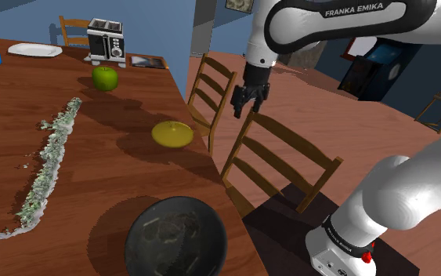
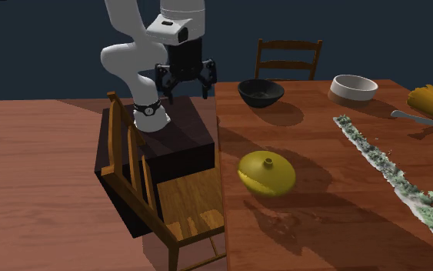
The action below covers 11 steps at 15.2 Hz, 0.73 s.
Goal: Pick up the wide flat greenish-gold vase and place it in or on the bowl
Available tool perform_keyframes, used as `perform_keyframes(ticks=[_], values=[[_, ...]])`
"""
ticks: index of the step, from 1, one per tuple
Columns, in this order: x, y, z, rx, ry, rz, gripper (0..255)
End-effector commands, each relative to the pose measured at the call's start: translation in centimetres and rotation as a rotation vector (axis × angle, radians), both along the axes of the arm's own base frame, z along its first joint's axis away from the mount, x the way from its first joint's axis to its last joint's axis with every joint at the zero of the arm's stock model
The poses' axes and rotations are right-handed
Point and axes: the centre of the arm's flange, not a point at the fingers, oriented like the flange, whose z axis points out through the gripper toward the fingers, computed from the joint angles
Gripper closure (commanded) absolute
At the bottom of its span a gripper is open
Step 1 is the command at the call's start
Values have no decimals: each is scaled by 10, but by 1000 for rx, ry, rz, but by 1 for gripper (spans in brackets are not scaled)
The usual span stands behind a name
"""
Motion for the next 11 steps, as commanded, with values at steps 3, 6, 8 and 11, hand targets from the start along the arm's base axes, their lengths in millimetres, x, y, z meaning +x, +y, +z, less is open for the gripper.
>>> perform_keyframes(ticks=[3, 6, 8, 11], values=[[34, 29, -17, 21, -22, -12, 0], [61, 51, -29, 37, -38, -20, 0], [79, 65, -36, 47, -48, -25, 0], [106, 87, -46, 62, -64, -33, 0]])
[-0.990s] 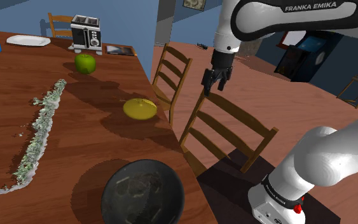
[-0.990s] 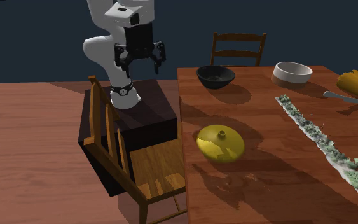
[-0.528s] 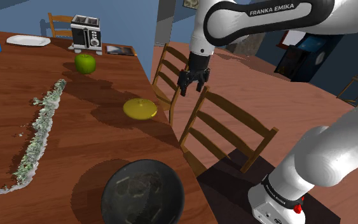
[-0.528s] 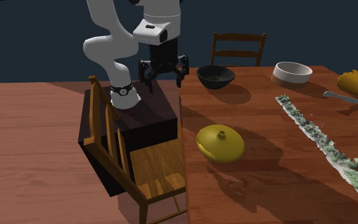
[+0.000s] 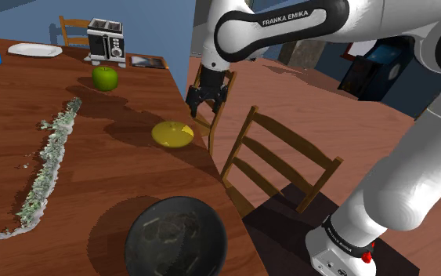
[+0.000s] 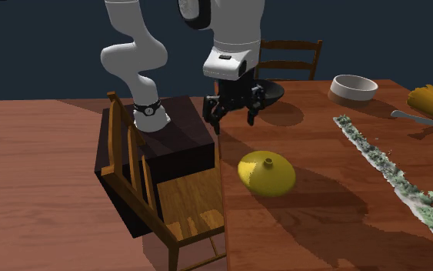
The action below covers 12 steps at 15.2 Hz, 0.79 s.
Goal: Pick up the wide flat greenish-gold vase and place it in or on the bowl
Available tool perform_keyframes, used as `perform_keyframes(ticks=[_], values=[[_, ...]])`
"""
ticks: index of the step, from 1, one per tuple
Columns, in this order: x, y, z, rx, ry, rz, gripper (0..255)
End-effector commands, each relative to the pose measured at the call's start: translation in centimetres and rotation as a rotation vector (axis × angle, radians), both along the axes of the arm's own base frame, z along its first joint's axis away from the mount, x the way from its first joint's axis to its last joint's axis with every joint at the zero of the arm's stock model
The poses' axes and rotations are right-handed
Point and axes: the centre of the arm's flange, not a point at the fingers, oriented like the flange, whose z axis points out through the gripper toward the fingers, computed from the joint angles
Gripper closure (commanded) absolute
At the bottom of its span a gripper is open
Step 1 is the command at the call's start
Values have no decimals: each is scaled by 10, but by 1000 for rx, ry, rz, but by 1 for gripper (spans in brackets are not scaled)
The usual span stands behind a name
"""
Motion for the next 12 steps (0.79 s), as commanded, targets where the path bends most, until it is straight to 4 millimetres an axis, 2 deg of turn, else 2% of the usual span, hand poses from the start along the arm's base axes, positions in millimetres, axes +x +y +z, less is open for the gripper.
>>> perform_keyframes(ticks=[1, 7, 12], values=[[18, 14, -8, 11, -11, -6, 0], [73, 57, -25, 41, -42, -23, 0], [76, 60, -47, 42, -43, -23, 0]])
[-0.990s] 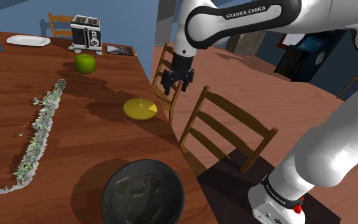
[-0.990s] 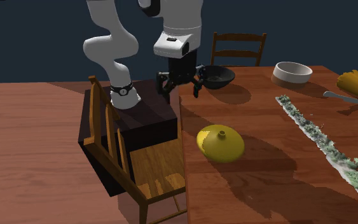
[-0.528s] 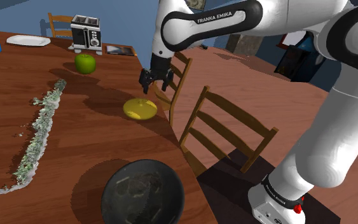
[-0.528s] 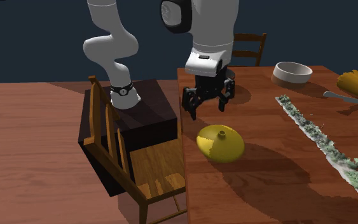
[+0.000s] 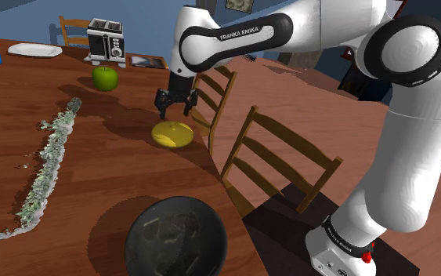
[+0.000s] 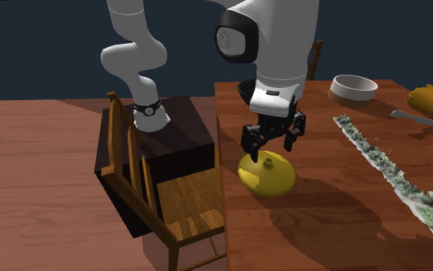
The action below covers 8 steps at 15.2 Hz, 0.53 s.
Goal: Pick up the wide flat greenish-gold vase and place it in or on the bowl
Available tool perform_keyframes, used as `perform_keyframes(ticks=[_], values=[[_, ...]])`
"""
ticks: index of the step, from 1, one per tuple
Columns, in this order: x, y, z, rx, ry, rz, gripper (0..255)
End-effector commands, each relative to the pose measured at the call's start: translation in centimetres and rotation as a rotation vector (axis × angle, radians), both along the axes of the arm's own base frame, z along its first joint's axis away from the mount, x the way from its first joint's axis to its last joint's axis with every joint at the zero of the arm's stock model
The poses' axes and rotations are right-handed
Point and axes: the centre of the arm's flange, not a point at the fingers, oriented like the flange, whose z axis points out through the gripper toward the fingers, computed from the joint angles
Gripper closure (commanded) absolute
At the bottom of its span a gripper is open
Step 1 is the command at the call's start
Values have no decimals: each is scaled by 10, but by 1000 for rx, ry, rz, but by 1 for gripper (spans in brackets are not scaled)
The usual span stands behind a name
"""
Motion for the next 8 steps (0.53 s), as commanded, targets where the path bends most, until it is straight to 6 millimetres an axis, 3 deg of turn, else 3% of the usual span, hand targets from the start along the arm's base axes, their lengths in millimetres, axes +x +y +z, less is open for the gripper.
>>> perform_keyframes(ticks=[1, 3, 8], values=[[1, 1, -9, 0, -1, 0, 0], [2, 2, -23, 0, -1, 0, 0], [2, 2, -23, 0, -1, 0, 0]])
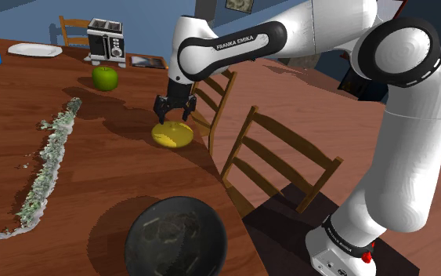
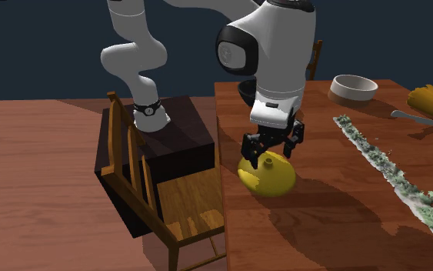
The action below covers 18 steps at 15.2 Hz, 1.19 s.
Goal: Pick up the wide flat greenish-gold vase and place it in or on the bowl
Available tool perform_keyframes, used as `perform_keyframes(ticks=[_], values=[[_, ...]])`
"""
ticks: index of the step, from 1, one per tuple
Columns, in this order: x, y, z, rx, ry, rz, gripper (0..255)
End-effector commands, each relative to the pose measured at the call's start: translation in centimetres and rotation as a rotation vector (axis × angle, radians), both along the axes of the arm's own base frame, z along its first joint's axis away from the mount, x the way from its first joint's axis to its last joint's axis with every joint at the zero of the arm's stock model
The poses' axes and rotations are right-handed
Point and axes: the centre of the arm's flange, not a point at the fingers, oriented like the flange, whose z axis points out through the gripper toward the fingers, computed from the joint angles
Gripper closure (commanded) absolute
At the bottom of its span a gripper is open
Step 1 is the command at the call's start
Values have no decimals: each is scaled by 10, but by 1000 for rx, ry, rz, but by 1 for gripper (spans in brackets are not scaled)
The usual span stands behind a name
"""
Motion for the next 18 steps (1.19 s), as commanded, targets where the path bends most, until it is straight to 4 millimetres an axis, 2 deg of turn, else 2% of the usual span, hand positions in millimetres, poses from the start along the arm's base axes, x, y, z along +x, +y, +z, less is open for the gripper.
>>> perform_keyframes(ticks=[1, 3, 4, 13, 18], values=[[0, 0, 0, 0, 0, 0, 0], [0, 0, 0, 0, 0, 0, 0], [0, 0, 0, 0, 0, 0, 255], [0, 0, 0, 0, 0, 0, 255], [0, 0, 26, 0, 0, 0, 255]])
